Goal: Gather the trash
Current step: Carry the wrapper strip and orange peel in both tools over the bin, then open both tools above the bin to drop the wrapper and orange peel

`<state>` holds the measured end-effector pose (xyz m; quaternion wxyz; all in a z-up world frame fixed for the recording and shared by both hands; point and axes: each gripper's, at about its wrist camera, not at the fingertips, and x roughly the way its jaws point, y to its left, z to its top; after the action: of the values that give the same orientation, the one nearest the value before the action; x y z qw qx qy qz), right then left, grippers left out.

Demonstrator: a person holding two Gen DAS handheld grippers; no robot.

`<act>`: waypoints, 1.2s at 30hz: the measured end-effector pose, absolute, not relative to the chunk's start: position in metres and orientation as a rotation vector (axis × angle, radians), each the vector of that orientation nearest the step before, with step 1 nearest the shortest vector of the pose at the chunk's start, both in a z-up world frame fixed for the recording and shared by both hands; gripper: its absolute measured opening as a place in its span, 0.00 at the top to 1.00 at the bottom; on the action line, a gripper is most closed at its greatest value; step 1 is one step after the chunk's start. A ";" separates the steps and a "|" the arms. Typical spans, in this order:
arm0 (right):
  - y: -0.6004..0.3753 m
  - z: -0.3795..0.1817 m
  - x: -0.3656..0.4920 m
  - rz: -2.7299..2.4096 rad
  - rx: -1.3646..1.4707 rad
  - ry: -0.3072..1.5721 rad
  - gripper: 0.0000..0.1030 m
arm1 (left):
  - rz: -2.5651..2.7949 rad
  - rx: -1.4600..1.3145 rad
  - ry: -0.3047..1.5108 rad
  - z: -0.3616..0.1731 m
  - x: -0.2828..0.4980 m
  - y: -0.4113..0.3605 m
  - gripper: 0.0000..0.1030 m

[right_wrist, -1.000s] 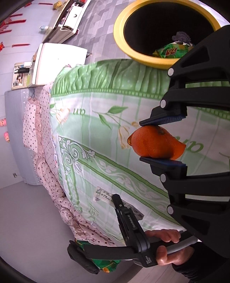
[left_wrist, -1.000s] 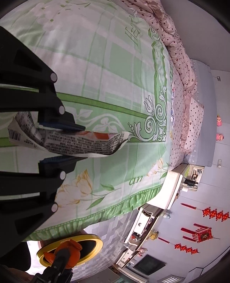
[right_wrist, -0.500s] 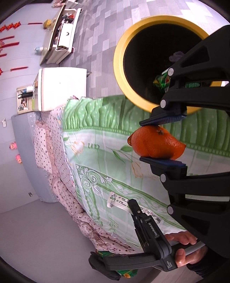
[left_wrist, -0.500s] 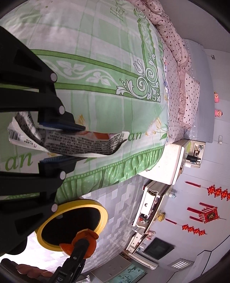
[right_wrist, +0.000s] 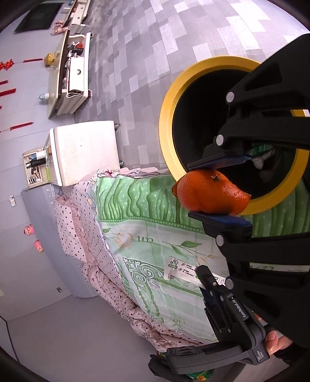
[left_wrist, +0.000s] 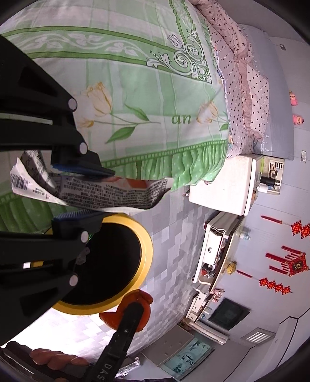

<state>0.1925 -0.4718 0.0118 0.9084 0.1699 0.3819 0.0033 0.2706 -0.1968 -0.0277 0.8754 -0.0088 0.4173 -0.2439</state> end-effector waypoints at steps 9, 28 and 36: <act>-0.516 -0.005 0.191 -0.040 0.402 0.796 0.68 | -0.569 0.007 0.899 -0.042 0.266 -0.246 0.77; -0.555 -0.035 0.200 -0.103 0.449 0.804 0.65 | -0.651 0.028 0.905 -0.054 0.251 -0.287 0.77; -0.560 -0.030 0.197 -0.137 0.469 0.788 0.55 | -0.654 -0.007 0.885 -0.046 0.250 -0.271 0.61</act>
<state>0.1969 -0.5601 -0.0297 0.8944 0.2263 0.3802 -0.0661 0.2500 -0.2715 -0.0464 0.8524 -0.0032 0.4205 -0.3109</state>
